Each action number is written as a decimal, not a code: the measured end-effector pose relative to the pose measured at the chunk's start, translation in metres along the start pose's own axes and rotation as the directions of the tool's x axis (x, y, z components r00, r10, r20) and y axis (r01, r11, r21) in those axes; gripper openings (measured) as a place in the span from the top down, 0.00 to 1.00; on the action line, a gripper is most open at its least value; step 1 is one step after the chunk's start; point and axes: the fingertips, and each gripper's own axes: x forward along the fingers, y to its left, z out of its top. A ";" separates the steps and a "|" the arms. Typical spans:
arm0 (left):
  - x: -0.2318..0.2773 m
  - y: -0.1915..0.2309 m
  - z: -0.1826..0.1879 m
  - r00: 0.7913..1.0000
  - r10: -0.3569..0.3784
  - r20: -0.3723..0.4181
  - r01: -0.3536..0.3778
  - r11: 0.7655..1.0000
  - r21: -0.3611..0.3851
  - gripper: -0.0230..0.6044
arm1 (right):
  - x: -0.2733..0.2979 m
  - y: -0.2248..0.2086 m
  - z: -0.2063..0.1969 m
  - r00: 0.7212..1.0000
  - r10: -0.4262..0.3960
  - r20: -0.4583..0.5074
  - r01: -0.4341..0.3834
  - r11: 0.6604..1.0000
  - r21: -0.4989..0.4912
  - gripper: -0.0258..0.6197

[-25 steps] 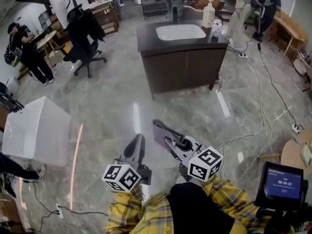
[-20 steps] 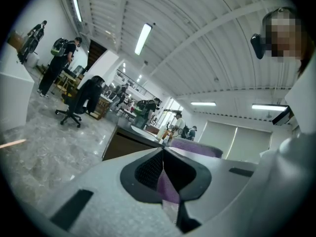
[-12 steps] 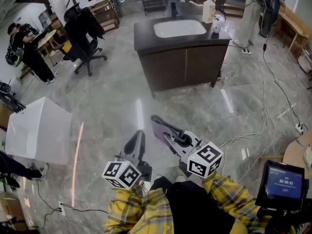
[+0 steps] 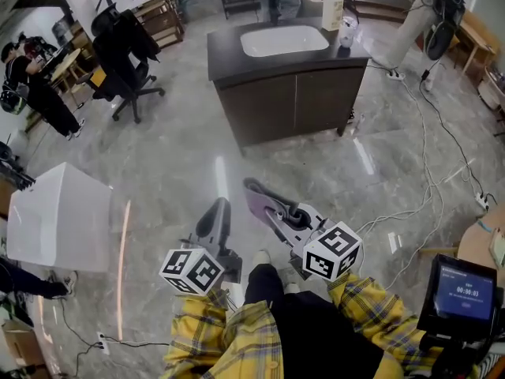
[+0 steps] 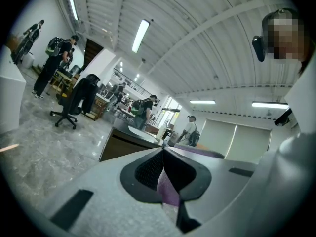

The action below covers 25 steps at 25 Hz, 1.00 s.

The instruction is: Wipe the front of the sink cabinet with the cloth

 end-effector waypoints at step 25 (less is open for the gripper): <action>0.046 0.037 0.018 0.998 -0.040 -0.045 0.039 0.999 -0.017 0.95 | 0.043 -0.036 0.020 0.998 -0.063 -0.001 0.063 0.998 -0.008 0.89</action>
